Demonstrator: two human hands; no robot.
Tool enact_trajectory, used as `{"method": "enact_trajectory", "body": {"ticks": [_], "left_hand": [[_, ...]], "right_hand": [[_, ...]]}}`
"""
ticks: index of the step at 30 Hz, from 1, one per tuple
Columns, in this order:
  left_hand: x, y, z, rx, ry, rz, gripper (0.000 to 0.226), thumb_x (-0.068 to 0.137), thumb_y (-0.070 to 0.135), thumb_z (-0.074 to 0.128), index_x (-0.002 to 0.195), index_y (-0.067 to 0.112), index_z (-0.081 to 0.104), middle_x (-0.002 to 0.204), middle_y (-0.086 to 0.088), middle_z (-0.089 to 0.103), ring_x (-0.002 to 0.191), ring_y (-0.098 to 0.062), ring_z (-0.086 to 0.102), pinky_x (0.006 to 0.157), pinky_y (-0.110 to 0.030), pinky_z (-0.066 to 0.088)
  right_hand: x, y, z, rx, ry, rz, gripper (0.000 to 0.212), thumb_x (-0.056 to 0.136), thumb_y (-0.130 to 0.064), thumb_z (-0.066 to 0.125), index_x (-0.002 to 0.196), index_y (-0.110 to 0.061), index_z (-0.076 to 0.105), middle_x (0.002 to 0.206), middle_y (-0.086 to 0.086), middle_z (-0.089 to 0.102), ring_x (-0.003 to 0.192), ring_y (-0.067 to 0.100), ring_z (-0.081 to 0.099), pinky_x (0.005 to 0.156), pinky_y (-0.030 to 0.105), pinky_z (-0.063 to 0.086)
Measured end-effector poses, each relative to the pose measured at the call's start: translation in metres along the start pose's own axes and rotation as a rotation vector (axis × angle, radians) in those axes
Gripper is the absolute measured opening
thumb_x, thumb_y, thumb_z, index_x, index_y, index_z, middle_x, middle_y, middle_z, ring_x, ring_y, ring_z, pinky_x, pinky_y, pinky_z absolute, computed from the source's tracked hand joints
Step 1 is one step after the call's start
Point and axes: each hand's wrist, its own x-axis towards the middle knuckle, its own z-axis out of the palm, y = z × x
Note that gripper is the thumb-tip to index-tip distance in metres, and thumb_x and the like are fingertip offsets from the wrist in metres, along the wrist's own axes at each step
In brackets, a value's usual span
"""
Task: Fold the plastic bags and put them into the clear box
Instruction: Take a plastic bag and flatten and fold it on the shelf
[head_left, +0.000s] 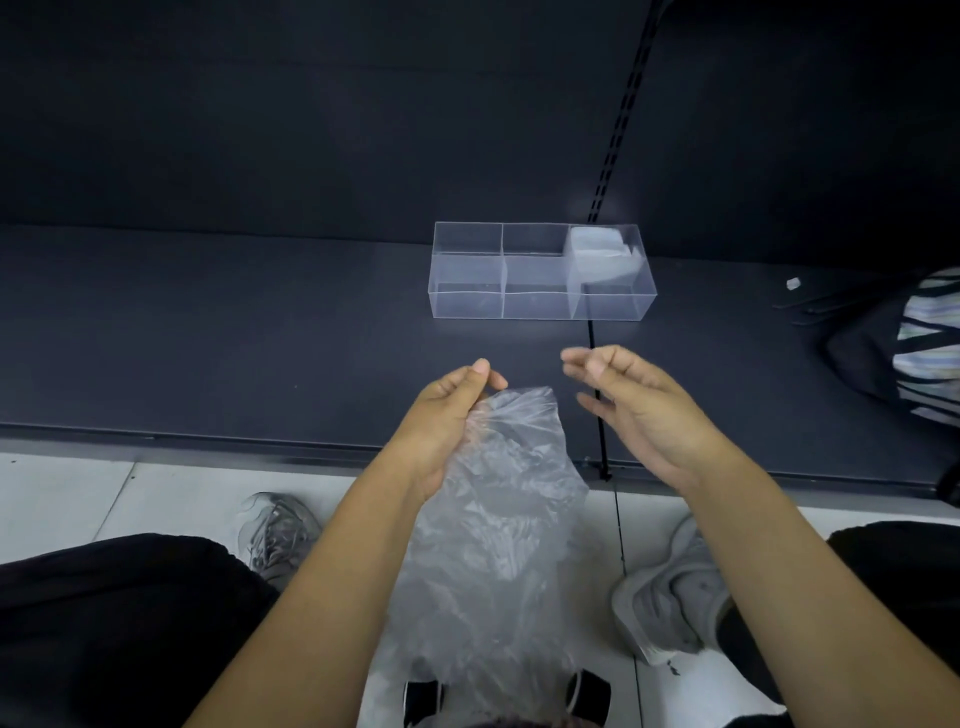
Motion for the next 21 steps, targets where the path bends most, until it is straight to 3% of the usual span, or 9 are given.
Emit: {"method": "enact_trajectory", "body": {"ticks": [3,6,9,11,15,17,19,21], "left_hand": [[0.000,-0.001,0.004,-0.037,-0.039,0.012,0.032,0.094,0.041,0.054,0.070,0.027,0.070,0.070,0.002,0.068,0.063,-0.012,0.064,0.059,-0.025,0.054],[0.002,-0.003,0.006,-0.054,-0.030,0.071,0.031,0.095,0.039,0.054,0.070,0.027,0.069,0.069,0.002,0.067,0.061,-0.011,0.062,0.058,-0.024,0.053],[0.004,-0.004,0.007,-0.029,-0.018,0.116,0.029,0.095,0.036,0.054,0.072,0.026,0.067,0.069,0.003,0.066,0.061,-0.010,0.061,0.059,-0.025,0.051],[0.006,-0.006,0.007,-0.046,-0.010,0.123,0.025,0.095,0.032,0.056,0.076,0.022,0.067,0.071,0.002,0.067,0.064,-0.010,0.063,0.060,-0.023,0.052],[0.011,-0.009,0.007,0.042,0.153,0.116,0.013,0.093,0.025,0.061,0.082,0.023,0.067,0.079,0.003,0.067,0.074,-0.011,0.062,0.075,-0.030,0.052],[0.011,-0.009,0.007,0.232,0.296,0.228,0.005,0.091,0.021,0.063,0.086,0.021,0.062,0.081,0.001,0.060,0.072,-0.011,0.056,0.074,-0.027,0.047],[0.006,-0.005,0.009,0.450,0.436,0.503,0.006,0.090,0.019,0.064,0.088,0.021,0.059,0.085,0.003,0.055,0.077,-0.012,0.054,0.075,-0.021,0.045],[-0.002,0.003,0.014,0.541,0.466,0.743,0.005,0.089,0.025,0.065,0.086,0.022,0.062,0.087,0.009,0.058,0.087,-0.010,0.055,0.079,-0.018,0.043]], "right_hand": [[-0.001,0.001,0.007,-0.251,-0.103,0.049,0.043,0.077,-0.049,0.064,0.111,-0.023,0.059,0.122,-0.008,0.062,0.114,0.002,0.057,0.092,0.018,0.045],[0.000,0.005,0.017,-0.367,-0.044,0.115,0.042,0.078,-0.048,0.070,0.092,-0.009,0.064,0.097,0.009,0.068,0.090,0.015,0.063,0.086,0.034,0.051],[0.000,0.005,0.020,-0.157,0.026,0.043,0.019,0.079,-0.034,0.072,0.074,-0.016,0.068,0.078,0.002,0.067,0.075,0.013,0.063,0.074,0.030,0.053],[0.001,0.003,0.018,-0.017,0.026,-0.038,0.008,0.076,-0.026,0.072,0.075,-0.019,0.070,0.073,-0.002,0.066,0.069,0.011,0.062,0.069,0.025,0.052],[0.002,0.001,0.018,0.110,-0.002,-0.068,0.013,0.075,-0.022,0.071,0.086,-0.016,0.074,0.081,-0.001,0.072,0.074,0.011,0.067,0.068,0.021,0.053],[0.001,0.001,0.019,0.164,0.010,-0.042,0.015,0.076,-0.021,0.070,0.089,-0.014,0.075,0.088,0.003,0.074,0.079,0.013,0.069,0.069,0.022,0.054],[0.001,0.001,0.020,0.195,0.031,-0.022,0.016,0.077,-0.021,0.070,0.090,-0.014,0.076,0.088,0.006,0.074,0.079,0.015,0.070,0.068,0.024,0.055],[0.001,0.000,0.020,0.211,0.062,-0.026,0.016,0.076,-0.020,0.072,0.090,-0.012,0.074,0.085,0.008,0.074,0.076,0.017,0.070,0.066,0.026,0.056]]}}
